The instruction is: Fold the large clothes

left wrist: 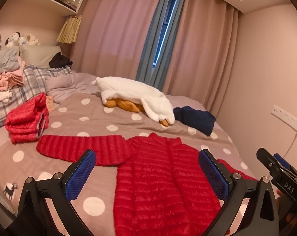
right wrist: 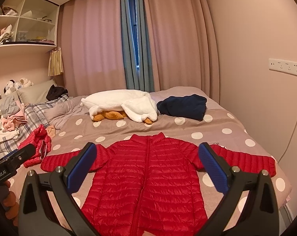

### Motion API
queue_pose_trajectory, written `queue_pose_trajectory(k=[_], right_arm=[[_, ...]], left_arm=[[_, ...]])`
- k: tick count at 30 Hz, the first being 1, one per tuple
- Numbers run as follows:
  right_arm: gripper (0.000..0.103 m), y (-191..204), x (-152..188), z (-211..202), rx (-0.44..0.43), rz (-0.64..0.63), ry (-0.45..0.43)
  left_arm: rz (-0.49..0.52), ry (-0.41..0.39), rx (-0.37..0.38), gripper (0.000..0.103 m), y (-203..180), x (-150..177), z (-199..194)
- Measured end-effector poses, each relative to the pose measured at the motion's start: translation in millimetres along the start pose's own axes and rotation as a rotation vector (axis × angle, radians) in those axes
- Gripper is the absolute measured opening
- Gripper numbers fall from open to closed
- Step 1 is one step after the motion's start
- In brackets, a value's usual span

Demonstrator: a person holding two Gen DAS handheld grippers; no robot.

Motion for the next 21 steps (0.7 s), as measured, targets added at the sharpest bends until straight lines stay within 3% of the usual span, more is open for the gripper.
queue_pose_trajectory(k=[21], right_arm=[[0.103,-3.8,-0.3,1.3,0.010,0.008,0.007]], left_arm=[[0.016,0.001,-0.013,0.103,-1.8,4.3,-1.2]])
Point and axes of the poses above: each gripper's, at about its wrist camera, not at the fingertips, and z roughly the way its jaws point, y to its left, x to its underside, the point moved 5 cm from there along z, roughly the way its jaws point, and after that the axes turned 2 degrees about x, right-handed, at the moved point
